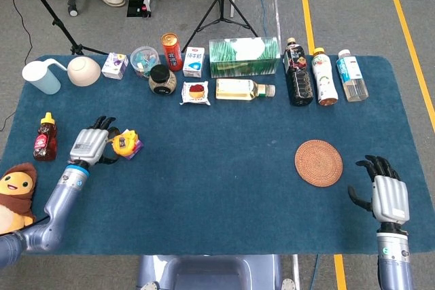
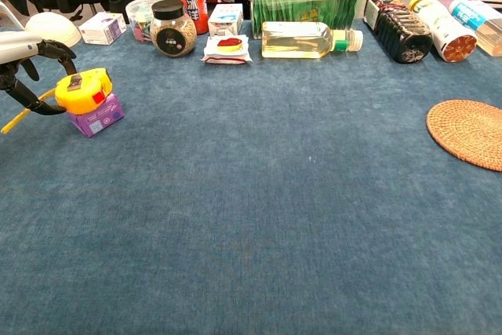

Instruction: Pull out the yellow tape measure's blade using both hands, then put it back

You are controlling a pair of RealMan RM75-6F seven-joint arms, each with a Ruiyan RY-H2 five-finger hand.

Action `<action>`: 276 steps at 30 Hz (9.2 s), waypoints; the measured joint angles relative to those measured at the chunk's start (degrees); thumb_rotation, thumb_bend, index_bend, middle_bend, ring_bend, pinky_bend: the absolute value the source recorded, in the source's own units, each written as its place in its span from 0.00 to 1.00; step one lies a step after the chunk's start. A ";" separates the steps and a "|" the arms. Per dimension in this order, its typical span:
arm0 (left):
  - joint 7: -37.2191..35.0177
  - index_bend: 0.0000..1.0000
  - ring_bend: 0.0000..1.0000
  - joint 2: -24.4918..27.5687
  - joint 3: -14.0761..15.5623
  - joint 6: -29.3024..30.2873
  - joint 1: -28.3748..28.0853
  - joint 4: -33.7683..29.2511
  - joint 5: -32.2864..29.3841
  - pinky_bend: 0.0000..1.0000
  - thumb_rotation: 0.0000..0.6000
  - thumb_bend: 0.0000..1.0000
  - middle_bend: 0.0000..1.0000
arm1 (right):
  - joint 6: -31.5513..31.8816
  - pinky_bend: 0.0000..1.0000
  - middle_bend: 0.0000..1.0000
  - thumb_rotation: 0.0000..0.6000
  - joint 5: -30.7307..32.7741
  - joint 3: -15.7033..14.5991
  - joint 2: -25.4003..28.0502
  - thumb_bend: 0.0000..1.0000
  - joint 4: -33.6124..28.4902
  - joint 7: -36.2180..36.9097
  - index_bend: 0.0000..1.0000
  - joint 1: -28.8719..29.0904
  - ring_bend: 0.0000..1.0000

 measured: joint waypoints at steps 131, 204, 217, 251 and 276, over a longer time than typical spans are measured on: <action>8.98 0.19 0.19 2.05 12.16 -25.83 -21.43 20.01 -35.75 0.37 1.00 0.32 0.24 | 1.83 0.23 0.18 0.90 -0.63 -0.12 2.19 0.33 -2.69 0.63 0.25 -1.96 0.12; 6.92 0.18 0.09 -0.37 11.47 -16.97 -12.15 21.93 -13.69 0.30 1.00 0.25 0.15 | 2.72 0.24 0.17 0.91 -1.96 -0.26 3.47 0.33 -4.15 2.20 0.23 -3.04 0.12; 5.30 0.23 0.09 -1.59 10.04 -18.71 -11.76 24.11 -12.02 0.30 1.00 0.26 0.15 | 2.89 0.24 0.17 0.91 -1.44 -0.07 3.49 0.33 -4.25 2.18 0.23 -3.25 0.12; -1.78 0.55 0.36 1.90 4.98 -15.91 -10.91 18.35 -3.00 0.47 1.00 0.37 0.42 | 2.08 0.25 0.17 0.91 -1.59 0.88 3.21 0.33 -4.46 2.69 0.23 -2.13 0.12; 1.12 0.56 0.37 14.98 1.42 -18.00 -19.13 -6.69 -5.93 0.48 1.00 0.37 0.43 | -5.56 0.29 0.17 0.91 -6.51 1.77 0.61 0.33 -7.98 8.36 0.21 5.38 0.14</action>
